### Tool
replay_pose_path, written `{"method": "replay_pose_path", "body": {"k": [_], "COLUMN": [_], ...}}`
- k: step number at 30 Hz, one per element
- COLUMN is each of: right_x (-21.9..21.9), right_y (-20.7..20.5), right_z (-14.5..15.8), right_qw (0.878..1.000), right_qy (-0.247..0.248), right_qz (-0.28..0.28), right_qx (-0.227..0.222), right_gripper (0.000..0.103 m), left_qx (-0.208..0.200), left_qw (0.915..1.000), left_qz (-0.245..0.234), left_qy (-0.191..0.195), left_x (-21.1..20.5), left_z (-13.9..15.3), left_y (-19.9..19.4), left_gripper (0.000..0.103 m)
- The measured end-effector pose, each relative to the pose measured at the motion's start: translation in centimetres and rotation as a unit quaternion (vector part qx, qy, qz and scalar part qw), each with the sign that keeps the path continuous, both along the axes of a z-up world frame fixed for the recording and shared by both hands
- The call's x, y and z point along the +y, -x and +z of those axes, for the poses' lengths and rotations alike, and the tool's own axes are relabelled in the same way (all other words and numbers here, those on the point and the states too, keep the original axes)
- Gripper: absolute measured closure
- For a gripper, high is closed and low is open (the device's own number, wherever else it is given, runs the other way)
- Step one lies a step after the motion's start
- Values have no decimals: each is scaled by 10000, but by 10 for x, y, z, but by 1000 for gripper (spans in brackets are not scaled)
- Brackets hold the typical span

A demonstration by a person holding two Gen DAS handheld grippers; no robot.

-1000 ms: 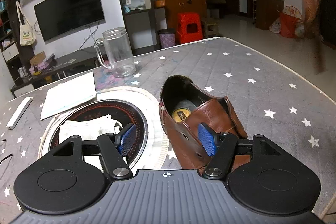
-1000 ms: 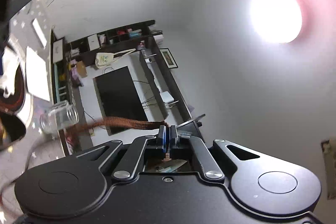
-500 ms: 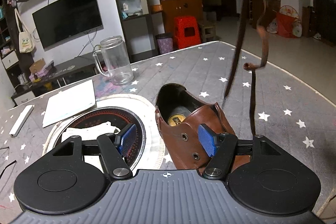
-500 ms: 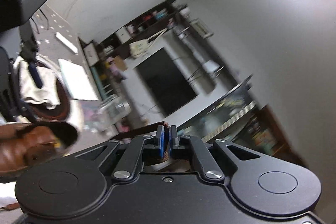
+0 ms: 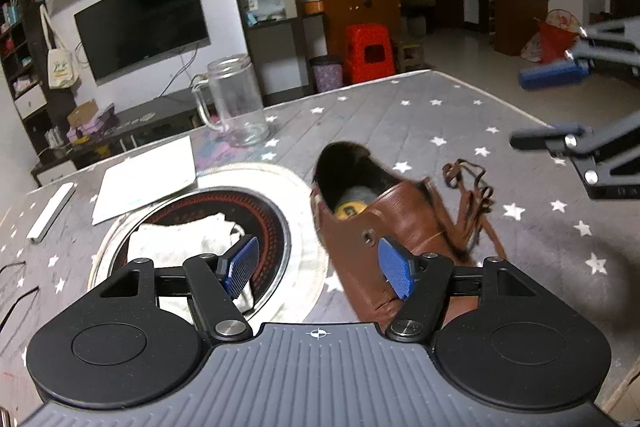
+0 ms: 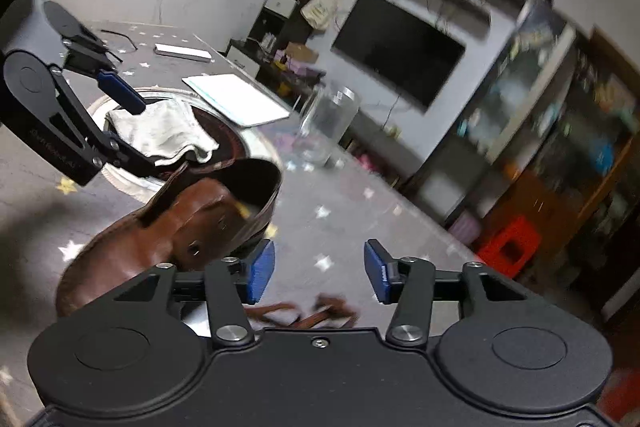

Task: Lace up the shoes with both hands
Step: 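Drop the lace on the table with the right tool while the left tool releases the shoe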

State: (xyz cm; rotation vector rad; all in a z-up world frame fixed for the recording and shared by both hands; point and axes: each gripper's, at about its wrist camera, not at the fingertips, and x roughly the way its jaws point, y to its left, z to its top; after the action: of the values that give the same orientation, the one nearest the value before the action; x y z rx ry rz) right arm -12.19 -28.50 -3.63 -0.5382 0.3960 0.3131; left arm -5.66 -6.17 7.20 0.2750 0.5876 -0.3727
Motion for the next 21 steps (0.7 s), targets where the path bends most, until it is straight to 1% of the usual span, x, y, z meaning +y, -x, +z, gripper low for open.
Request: {"method": "replay_pose_path", "body": {"k": [5,7,8,11,15,18,21], "right_x": [-12,-17,-21,-30,-42,-50,-58], "right_y": [-3,-2,-3,-4,-8,-11,-14], "right_z": [-19,-26,-30,-40,-53,-58,-64], "right_qw": [9969,9945,9924,9864,9806,9761,9716], "right_qy": [-583,-764,-895,-1209,-1359,-1517,-1632], "right_qz": [-434,-636,-776,-1031,-1338,-1479,-1649], "right_qx": [313,341,345,415,444,485,465], "right_gripper": [35,29,22,20,17,15,10], "left_qx": [98,142,168,281,349,442,449], "left_qw": [9998,9996,9993,9981,9954,9928,9910], "left_qz": [160,249,323,536,890,1108,1261], "left_qy": [3,3,13,87,48,98,50], "left_x": [9,13,16,24,37,49,59], "left_z": [-7,-11,-13,-19,-30,-39,-47], "left_y": [0,-1,-1,-4,-11,-17,-22], "left_gripper": [35,35,35,34,34,33,33]}}
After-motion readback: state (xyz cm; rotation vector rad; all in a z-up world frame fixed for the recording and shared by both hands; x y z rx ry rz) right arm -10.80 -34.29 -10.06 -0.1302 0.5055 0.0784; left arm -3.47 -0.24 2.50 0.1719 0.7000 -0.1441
